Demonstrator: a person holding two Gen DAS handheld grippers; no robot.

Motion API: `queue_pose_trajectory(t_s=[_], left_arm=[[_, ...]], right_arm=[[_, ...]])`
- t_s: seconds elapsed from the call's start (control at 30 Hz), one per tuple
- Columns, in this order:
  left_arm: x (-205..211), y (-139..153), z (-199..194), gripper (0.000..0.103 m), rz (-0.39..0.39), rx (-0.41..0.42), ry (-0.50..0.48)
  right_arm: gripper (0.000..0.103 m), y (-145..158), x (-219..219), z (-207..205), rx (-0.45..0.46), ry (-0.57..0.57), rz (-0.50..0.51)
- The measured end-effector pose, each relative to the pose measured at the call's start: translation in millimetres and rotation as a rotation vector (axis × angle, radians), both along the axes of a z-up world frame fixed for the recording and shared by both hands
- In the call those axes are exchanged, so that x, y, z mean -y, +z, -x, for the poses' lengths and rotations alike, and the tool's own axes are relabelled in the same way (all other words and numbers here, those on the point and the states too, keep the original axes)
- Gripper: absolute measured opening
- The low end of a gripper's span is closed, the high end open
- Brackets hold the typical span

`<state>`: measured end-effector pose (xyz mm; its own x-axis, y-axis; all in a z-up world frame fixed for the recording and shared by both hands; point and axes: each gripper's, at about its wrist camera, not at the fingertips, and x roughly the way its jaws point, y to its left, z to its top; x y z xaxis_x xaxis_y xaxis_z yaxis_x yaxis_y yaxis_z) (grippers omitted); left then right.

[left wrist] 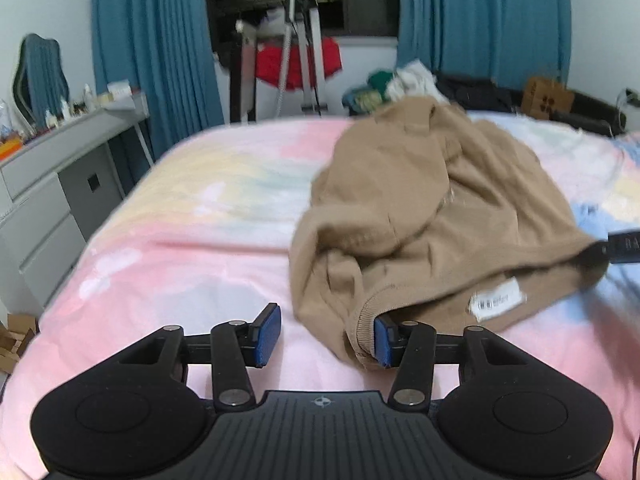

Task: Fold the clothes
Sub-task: 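Lift the shirt with the left gripper while the right gripper grasps another edge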

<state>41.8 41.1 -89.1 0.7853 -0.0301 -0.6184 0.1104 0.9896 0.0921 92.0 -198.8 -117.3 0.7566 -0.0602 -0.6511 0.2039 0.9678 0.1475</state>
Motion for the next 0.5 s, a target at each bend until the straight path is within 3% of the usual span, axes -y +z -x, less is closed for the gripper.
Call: queue_pose_trajectory(t_s=[0.03,0.1,0.17,0.33,0.5], left_arm=[[0,-2,0,0.038,0.001,-0.016,-0.008],[3,-2,1,0.029,-0.001,-0.022,-0.028],[3,2,7,0.011,0.026,0.002,-0.05],[-1,32,19,0.003,0.133,0.092,-0.023],[-7,130,33,0.003,0.238,0.35,0.01]], right_arm=[[0.013,-4,3,-2,-0.021,-0.012,-0.029],[0.005,-7,5,-3,-0.032,-0.03,-0.072],[0.005,0,3,4,0.015,-0.04,-0.072],[0.004,40,-7,26,0.187,-0.058,-0.016],[0.004,125,-7,47,0.375,-0.041,-0.007]])
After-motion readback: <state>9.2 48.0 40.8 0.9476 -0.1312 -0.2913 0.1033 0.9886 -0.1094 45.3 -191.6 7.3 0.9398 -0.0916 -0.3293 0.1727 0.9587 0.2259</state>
